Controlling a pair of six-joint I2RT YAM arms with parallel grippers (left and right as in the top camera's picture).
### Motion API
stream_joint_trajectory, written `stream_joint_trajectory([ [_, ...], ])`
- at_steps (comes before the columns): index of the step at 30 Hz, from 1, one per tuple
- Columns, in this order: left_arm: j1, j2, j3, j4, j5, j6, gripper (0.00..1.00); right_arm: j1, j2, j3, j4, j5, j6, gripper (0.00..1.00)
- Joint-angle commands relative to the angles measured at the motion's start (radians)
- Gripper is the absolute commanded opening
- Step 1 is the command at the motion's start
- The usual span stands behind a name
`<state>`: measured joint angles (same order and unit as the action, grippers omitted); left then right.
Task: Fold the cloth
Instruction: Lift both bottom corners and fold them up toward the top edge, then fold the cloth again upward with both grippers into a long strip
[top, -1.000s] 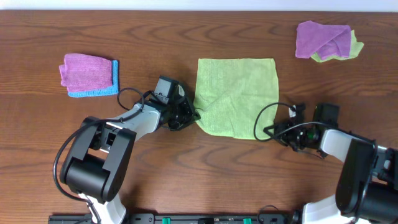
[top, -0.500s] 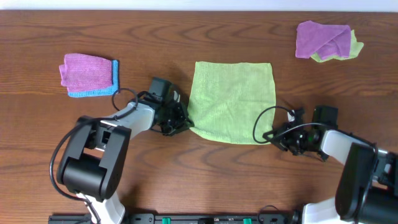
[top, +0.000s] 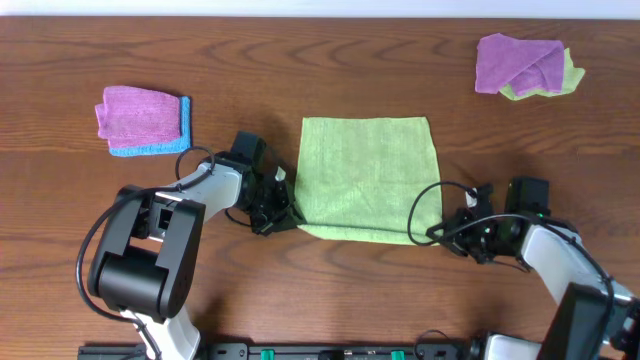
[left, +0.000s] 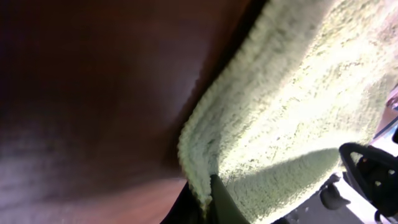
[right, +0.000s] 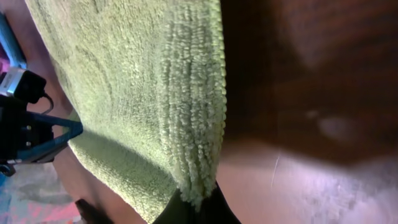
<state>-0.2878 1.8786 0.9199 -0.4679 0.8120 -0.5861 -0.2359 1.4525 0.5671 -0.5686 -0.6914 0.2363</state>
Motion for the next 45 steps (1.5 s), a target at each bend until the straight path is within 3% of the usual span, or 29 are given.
stream_joint_trajectory([
  [1,0.013,0.015,-0.008,-0.04,-0.006,0.066,0.06,0.002,-0.02,-0.003,-0.027,0.045,-0.052,0.01],
  [10,0.012,-0.106,-0.008,-0.083,-0.021,0.092,0.06,0.002,-0.101,-0.003,-0.099,0.093,-0.114,0.01],
  [21,0.012,-0.245,-0.008,-0.062,-0.087,0.021,0.06,0.002,-0.252,0.042,-0.135,0.096,-0.099,0.01],
  [32,0.012,-0.24,-0.008,0.17,-0.166,-0.072,0.06,0.002,-0.242,0.071,0.035,0.154,-0.045,0.01],
  [45,0.013,-0.214,-0.007,0.35,-0.307,-0.103,0.06,0.066,-0.056,0.123,0.236,0.192,0.0,0.01],
])
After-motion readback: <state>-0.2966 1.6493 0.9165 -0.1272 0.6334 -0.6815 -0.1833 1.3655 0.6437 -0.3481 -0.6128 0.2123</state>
